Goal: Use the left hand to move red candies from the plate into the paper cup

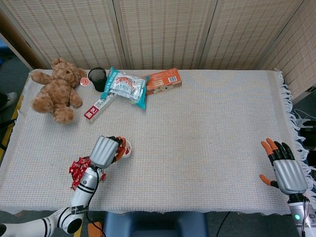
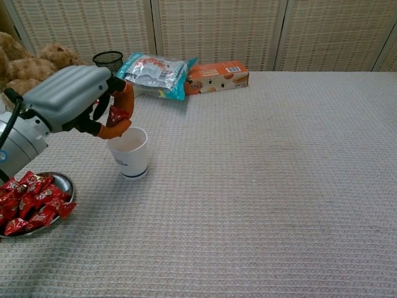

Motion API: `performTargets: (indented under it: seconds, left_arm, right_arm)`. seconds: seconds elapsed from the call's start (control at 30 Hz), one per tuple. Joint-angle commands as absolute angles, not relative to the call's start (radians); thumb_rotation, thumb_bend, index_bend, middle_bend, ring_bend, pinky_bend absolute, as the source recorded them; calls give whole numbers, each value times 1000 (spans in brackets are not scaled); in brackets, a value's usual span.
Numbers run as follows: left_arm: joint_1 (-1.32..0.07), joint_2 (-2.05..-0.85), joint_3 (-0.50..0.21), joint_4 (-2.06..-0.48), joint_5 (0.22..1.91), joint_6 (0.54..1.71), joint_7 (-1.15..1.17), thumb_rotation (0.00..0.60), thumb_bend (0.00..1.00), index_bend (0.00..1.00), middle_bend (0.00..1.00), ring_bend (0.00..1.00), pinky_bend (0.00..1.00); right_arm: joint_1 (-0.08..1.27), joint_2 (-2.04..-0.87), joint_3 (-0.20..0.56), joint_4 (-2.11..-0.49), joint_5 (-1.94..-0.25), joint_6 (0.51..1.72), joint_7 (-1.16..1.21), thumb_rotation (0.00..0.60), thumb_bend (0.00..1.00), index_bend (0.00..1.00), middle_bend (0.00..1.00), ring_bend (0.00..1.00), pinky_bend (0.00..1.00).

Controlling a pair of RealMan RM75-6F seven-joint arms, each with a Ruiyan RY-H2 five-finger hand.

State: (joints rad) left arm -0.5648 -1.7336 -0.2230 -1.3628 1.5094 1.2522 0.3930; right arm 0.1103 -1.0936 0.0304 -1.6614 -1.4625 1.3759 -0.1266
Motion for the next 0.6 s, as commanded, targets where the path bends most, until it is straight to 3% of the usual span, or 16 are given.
performTargets:
  seconds: [0.03, 0.2, 0.33, 0.47, 0.6]
  left_arm:
    - [-577, -1748, -229, -1345, 1504, 1245, 400, 600, 773, 736, 715, 691, 994]
    - [-606, -1776, -218, -1255, 1489, 1208, 428, 600, 639, 663, 670, 600, 824]
    - [-609, -1761, -200, -1256, 1478, 1187, 412, 600, 490, 435, 515, 512, 722]
    - [-614, -1748, -195, -1271, 1462, 1172, 416, 600, 435, 264, 351, 360, 631]
    - [-613, -1725, -188, -1310, 1458, 1173, 413, 600, 403, 146, 256, 262, 560]
  right_arm:
    - [110, -1093, 31, -1661, -1463, 1376, -125, 600, 83, 0, 0, 0, 0]
    - [107, -1088, 32, -1662, -1463, 1383, -117, 600, 84, 0, 0, 0, 0]
    - [108, -1088, 32, -1661, -1460, 1379, -119, 600, 84, 0, 0, 0, 0]
    - [109, -1090, 31, -1663, -1461, 1378, -125, 600, 84, 0, 0, 0, 0]
    - [109, -1092, 31, -1663, -1459, 1378, -128, 600, 84, 0, 0, 0, 0]
